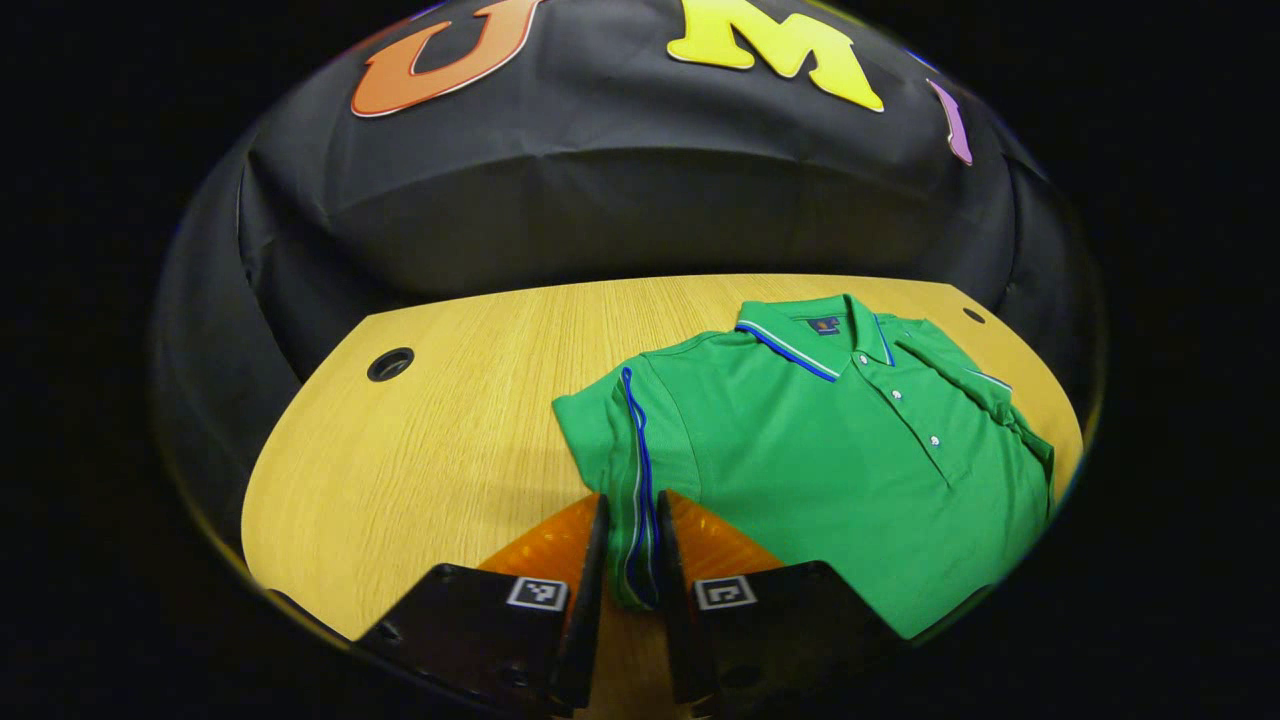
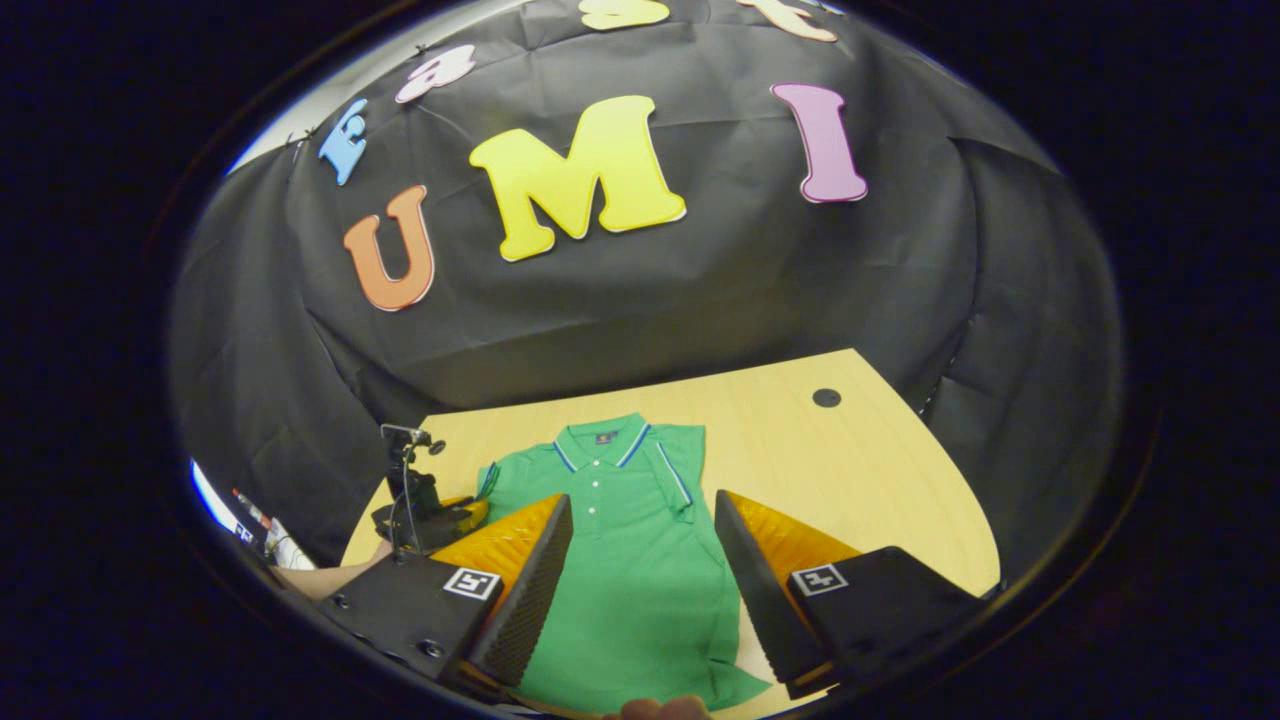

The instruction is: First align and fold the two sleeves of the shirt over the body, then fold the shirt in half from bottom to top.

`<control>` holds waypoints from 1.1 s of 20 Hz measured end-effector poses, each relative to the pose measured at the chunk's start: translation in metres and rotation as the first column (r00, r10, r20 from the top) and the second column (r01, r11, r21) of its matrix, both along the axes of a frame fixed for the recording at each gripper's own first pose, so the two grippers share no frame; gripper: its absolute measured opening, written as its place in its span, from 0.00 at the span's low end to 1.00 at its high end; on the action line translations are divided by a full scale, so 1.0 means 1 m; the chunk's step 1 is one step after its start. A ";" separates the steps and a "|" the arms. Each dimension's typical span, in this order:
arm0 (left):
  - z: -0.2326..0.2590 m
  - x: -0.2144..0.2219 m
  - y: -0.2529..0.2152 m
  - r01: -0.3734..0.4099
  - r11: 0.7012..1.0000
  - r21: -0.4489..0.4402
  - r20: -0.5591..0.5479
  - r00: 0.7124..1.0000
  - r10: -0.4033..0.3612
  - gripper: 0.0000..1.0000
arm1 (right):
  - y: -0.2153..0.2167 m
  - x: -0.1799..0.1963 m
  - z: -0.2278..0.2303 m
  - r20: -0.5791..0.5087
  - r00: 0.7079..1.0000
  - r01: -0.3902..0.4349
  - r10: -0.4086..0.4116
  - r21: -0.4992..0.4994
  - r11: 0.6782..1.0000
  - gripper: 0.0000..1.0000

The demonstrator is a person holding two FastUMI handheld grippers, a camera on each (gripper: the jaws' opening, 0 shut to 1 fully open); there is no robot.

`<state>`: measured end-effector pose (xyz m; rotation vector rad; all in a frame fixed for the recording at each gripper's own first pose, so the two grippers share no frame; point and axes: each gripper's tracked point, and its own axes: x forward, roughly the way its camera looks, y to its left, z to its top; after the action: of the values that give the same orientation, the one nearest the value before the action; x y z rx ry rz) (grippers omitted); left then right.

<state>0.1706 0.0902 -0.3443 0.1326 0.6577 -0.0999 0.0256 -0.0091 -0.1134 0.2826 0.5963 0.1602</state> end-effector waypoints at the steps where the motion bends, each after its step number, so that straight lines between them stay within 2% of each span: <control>1: 0.000 0.000 -0.001 -0.004 1.000 0.003 -0.002 1.000 0.004 0.25 | 0.001 0.000 -0.002 0.001 1.000 -0.007 0.007 -0.001 1.000 0.86; 2: 0.000 -0.001 -0.002 -0.008 1.000 0.001 -0.004 1.000 0.008 0.18 | 0.000 0.001 -0.003 0.001 1.000 -0.015 0.015 0.000 1.000 0.86; 4: 0.001 -0.002 -0.003 -0.024 1.000 -0.015 -0.014 1.000 0.024 0.11 | -0.001 0.001 -0.006 0.000 1.000 -0.027 0.027 0.008 1.000 0.90; 5: 0.004 -0.004 -0.002 -0.038 0.999 -0.028 -0.015 0.999 0.038 0.10 | -0.002 0.001 -0.007 -0.002 1.000 -0.029 0.029 0.013 1.000 0.86; 6: 0.010 -0.003 -0.004 -0.046 0.998 -0.048 -0.006 0.999 0.045 0.07 | -0.005 0.000 -0.007 -0.001 1.000 -0.029 0.029 0.018 0.999 0.90; 8: 0.023 -0.001 -0.009 -0.052 0.995 -0.082 0.013 0.998 0.053 0.04 | -0.012 -0.001 -0.008 0.006 1.000 -0.024 0.024 0.020 1.000 0.90; 11: 0.048 0.003 -0.023 -0.041 0.993 -0.114 0.025 0.999 0.044 0.04 | -0.026 -0.003 -0.008 0.023 1.000 -0.004 0.003 0.018 1.000 0.90; 12: 0.060 0.007 -0.030 -0.033 0.992 -0.122 0.033 0.999 0.037 0.04 | -0.032 -0.004 -0.007 0.029 1.000 0.005 -0.005 0.018 1.000 0.87; 14: 0.083 0.013 -0.045 -0.017 0.992 -0.123 0.048 0.999 0.023 0.04 | -0.045 -0.002 -0.005 0.050 0.998 0.033 -0.033 0.013 0.999 0.89; 15: 0.095 0.016 -0.053 -0.003 0.993 -0.118 0.062 0.998 0.010 0.04 | -0.050 -0.004 -0.007 0.053 0.998 0.044 -0.045 0.016 0.999 1.00; 16: 0.107 0.020 -0.065 0.014 0.993 -0.120 0.073 0.997 -0.005 0.04 | -0.054 -0.006 -0.007 0.051 0.997 0.053 -0.054 0.021 0.998 0.89; 18: 0.122 0.022 -0.088 0.041 0.992 -0.122 0.078 0.996 -0.031 0.04 | -0.061 -0.007 -0.007 0.054 0.996 0.071 -0.073 0.039 0.997 0.89; 19: 0.126 0.023 -0.100 0.057 0.992 -0.114 0.077 0.996 -0.048 0.04 | -0.064 -0.007 -0.005 0.060 0.995 0.079 -0.082 0.047 0.996 0.96; 22: 0.124 0.023 -0.136 0.101 0.990 -0.096 0.052 0.994 -0.096 0.04 | -0.074 -0.012 -0.003 0.078 0.992 0.095 -0.099 0.048 0.994 0.96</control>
<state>0.1941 -0.0463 -0.2206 0.0720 0.5974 -0.2238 0.0134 -0.0835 -0.1166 0.3460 0.4989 0.0904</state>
